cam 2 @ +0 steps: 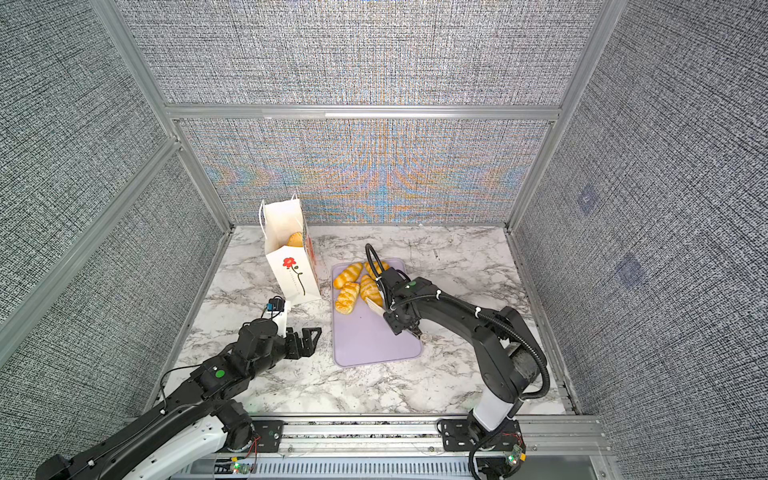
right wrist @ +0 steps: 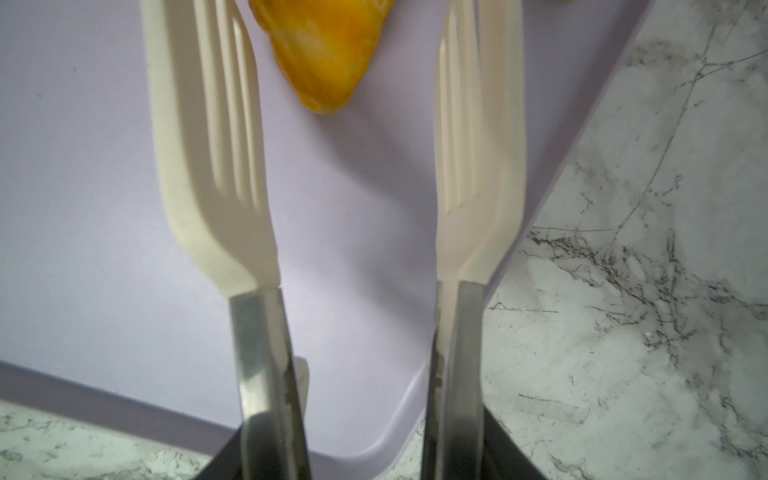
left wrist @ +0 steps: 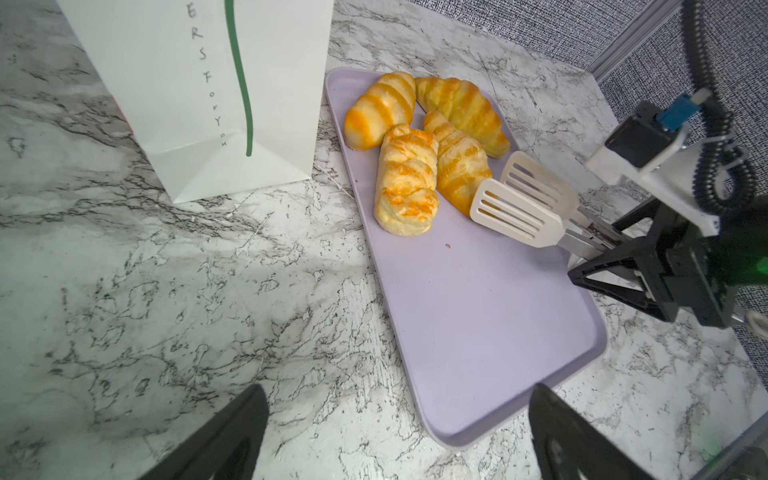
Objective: Place the fake bread into the paper bag
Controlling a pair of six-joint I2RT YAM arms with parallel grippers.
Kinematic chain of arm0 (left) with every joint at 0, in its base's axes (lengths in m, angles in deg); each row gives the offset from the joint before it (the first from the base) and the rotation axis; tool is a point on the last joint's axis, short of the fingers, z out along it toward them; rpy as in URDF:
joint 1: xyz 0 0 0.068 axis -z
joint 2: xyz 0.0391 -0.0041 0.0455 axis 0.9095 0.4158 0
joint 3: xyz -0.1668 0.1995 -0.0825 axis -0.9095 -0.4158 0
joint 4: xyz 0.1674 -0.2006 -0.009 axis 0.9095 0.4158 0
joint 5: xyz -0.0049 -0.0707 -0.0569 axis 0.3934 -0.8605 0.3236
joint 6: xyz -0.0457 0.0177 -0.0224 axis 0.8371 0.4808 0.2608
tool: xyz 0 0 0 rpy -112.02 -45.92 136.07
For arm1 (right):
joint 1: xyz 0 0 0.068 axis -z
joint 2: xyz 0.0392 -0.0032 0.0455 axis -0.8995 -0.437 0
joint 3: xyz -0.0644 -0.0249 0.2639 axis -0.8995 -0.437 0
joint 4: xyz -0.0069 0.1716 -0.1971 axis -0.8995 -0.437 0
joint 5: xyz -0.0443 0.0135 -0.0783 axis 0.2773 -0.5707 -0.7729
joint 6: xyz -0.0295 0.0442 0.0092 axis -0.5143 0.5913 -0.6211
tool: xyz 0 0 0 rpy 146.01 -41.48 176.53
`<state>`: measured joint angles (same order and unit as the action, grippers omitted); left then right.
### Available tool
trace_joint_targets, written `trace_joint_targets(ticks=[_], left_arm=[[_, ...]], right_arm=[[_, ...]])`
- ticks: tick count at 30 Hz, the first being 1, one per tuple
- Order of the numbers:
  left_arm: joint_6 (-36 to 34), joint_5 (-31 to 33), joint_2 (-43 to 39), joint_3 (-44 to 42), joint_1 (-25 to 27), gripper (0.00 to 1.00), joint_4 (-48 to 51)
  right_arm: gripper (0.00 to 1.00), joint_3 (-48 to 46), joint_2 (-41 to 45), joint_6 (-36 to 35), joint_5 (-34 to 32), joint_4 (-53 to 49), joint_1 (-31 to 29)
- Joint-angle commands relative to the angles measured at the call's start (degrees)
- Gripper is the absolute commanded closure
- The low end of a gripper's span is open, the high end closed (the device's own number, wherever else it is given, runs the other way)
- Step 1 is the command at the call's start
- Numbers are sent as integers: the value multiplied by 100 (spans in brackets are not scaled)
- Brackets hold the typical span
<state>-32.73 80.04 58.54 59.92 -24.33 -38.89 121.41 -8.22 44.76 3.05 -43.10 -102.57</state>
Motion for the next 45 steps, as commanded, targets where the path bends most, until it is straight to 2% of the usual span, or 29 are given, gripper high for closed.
trace_joint_targets(ticks=[1, 18, 24, 33, 45], left_arm=[[13, 88, -59, -7, 3, 1, -97], [22, 72, -35, -42, 21, 1, -102], [31, 81, -40, -47, 36, 1, -96], [39, 125, -79, -42, 38, 1, -54], [24, 151, -149, -7, 50, 1, 12]], right_arm=[[44, 141, -100, 144, 17, 8, -3], [45, 710, -703, 96, 82, -53, -28], [52, 824, -831, 26, 126, -169, -35], [64, 714, -675, 1, 188, -207, -32], [67, 365, -134, 127, 255, -88, -28]])
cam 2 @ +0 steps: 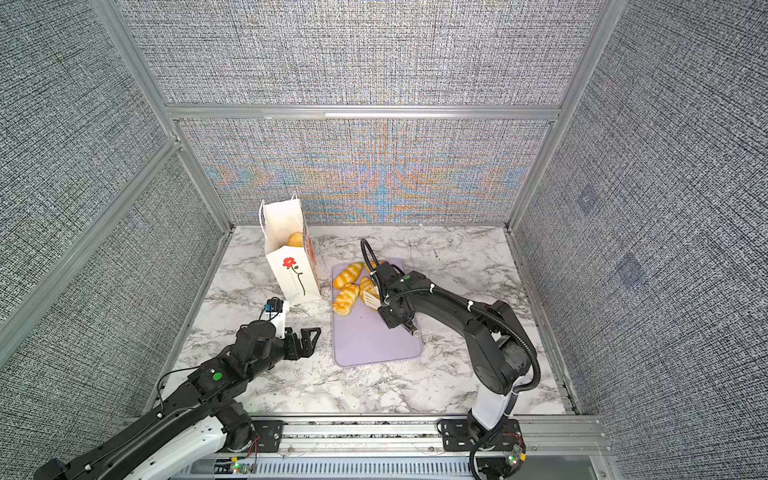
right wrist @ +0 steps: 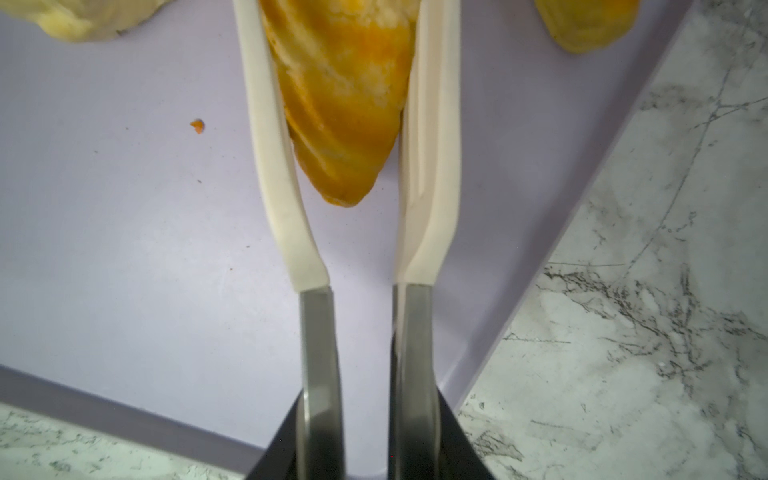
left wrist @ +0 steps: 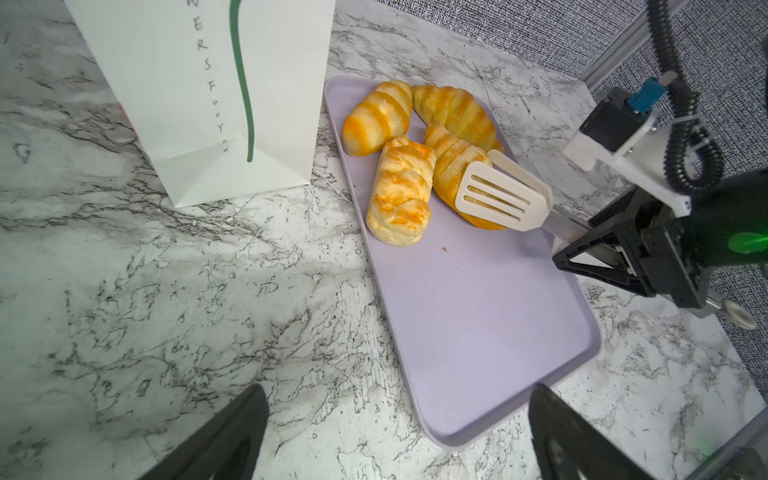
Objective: Place the fake bread into the paper bag
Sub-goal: 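Squeeze the tongs shut on the striped croissant with the right gripper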
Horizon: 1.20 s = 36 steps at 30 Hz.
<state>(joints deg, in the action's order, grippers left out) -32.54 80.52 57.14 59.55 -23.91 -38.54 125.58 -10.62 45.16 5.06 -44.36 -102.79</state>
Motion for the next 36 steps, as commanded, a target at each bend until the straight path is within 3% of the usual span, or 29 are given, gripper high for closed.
trace_joint_targets(ticks=[1, 20, 36], left_arm=[[11, 103, -9, 39, 3, 1, -14], [-11, 44, -15, 92, 47, 1, -150], [-76, 59, -68, 170, 94, 1, -251]], right_arm=[[67, -92, 162, 101, 59, 42, -14], [67, -574, 1077, 275, 142, 165, -224], [67, -272, 1385, 484, 136, 165, -792]])
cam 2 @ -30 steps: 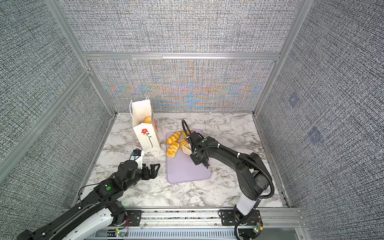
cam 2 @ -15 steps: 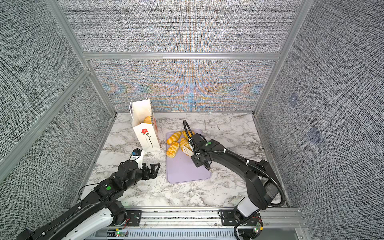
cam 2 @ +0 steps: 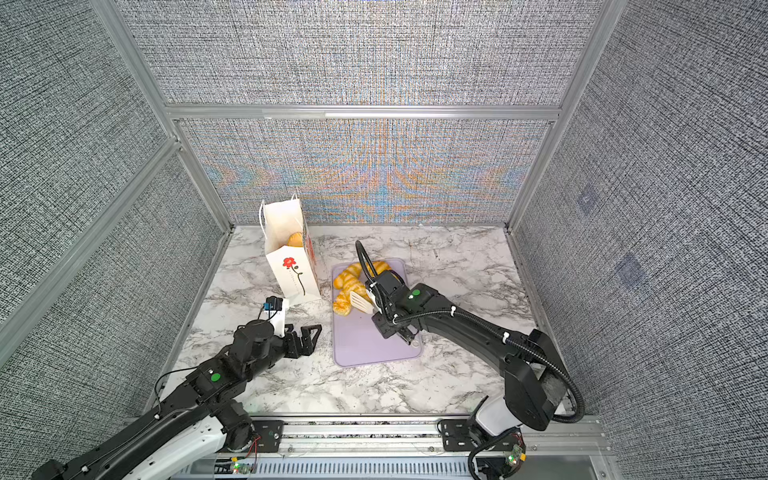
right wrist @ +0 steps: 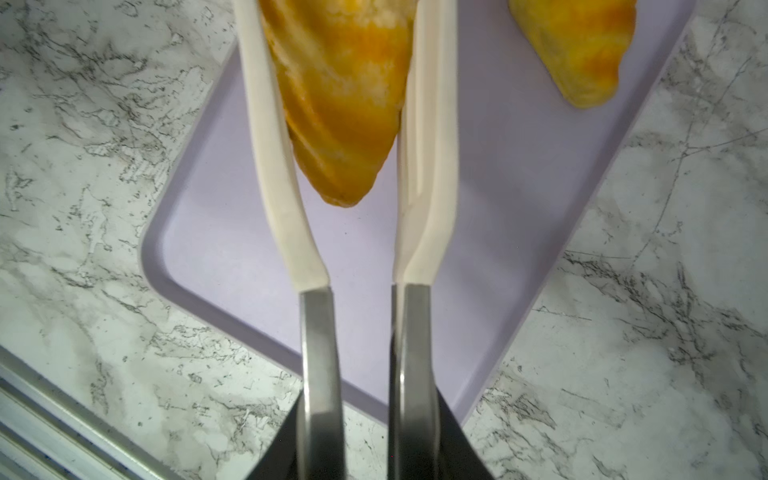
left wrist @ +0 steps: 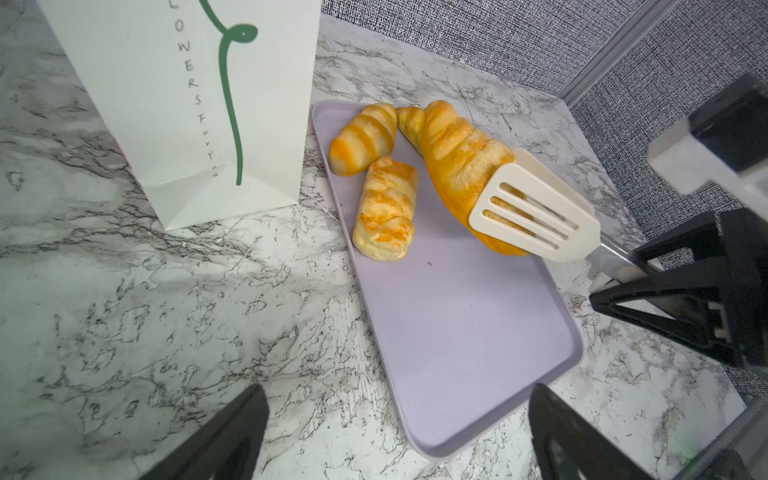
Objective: Place the fake bread into the paper bag
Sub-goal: 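Squeeze the tongs shut on the striped croissant with the right gripper, then lift the croissant in the tongs and carry it over the paper bag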
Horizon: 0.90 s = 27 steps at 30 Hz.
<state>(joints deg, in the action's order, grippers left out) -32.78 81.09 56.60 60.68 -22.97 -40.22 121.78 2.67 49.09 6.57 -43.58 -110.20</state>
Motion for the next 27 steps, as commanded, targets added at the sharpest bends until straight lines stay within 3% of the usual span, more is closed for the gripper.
trace_joint_targets(ticks=[1, 16, 27], left_arm=[[-61, 19, -23, 72, 0, 1, -77], [-333, 394, -292, 348, 7, 1, 304], [-501, 662, -463, 479, 2, 1, 477]], right_arm=[[67, 154, 73, 100, -14, 87, -72], [67, 714, 102, 154, 111, 95, -414], [71, 579, 291, 240, 34, 87, -408]])
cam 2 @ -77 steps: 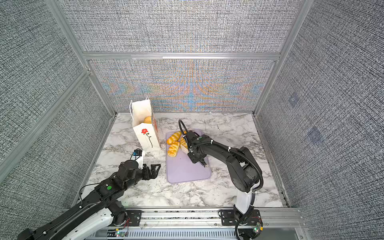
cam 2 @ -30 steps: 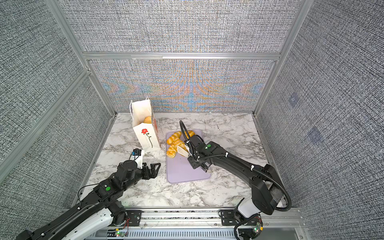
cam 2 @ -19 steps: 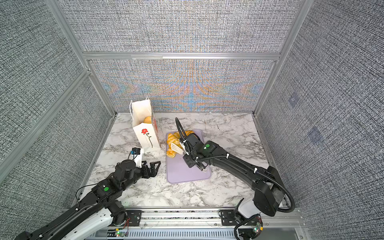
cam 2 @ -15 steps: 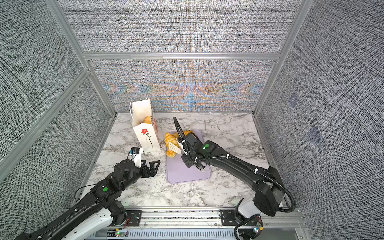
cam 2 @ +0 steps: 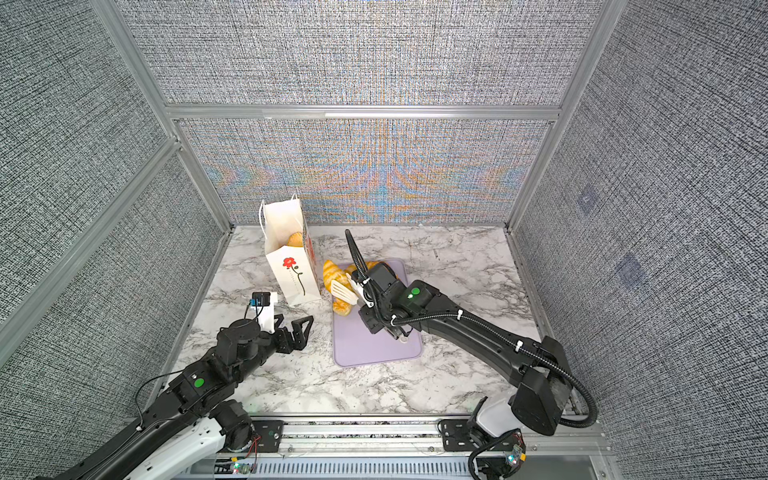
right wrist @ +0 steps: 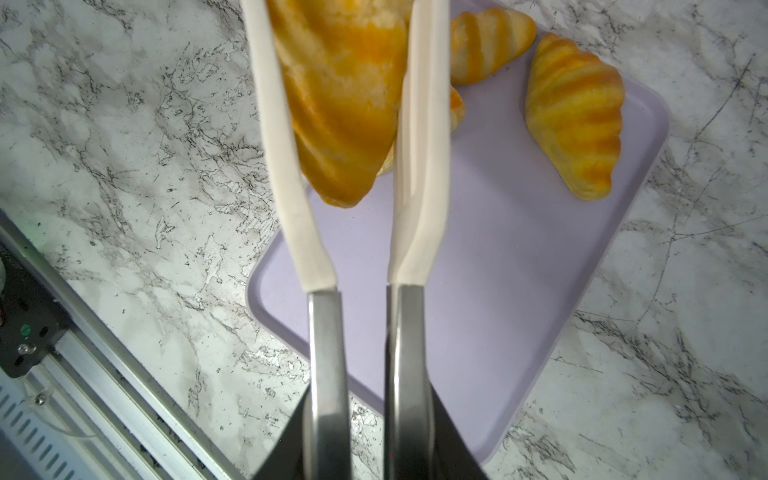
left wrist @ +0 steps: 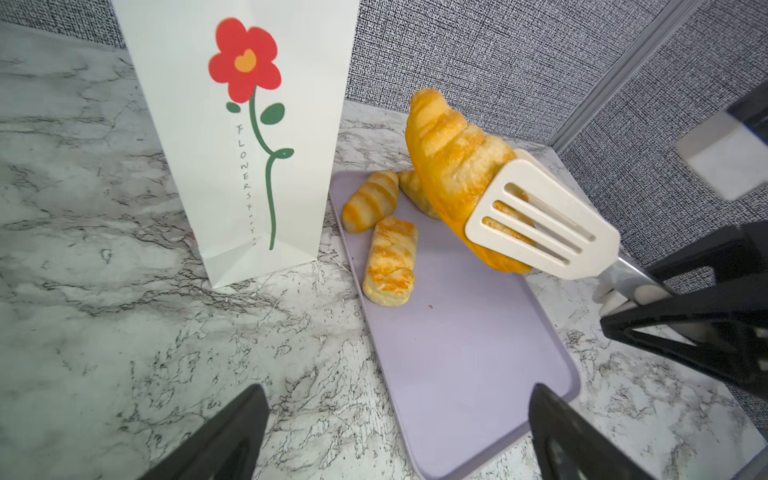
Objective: Place the fake bread into the paper bag
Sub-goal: 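Lift the croissant in the tongs and carry it over the paper bag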
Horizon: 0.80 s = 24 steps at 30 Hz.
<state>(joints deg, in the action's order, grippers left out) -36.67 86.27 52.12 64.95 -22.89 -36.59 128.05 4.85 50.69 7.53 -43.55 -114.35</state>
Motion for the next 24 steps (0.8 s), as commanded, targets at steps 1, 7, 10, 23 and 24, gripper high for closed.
trace_joint_targets(ticks=[1, 7, 10, 23, 24], left_arm=[[-112, 152, -16, 59, -4, 1, 122], [-147, 246, -59, 157, -7, 1, 225], [-174, 331, -87, 209, -9, 1, 303], [-82, 740, -93, 307, -9, 0, 508], [-64, 791, -93, 315, -17, 1, 527]], right_arm=[[71, -98, 100, 98, -71, 93, 18], [73, -483, 310, 221, -80, 118, 174], [73, -624, 468, 264, -85, 115, 200], [73, -403, 588, 289, 178, 66, 223], [73, -336, 559, 278, 231, 67, 212]])
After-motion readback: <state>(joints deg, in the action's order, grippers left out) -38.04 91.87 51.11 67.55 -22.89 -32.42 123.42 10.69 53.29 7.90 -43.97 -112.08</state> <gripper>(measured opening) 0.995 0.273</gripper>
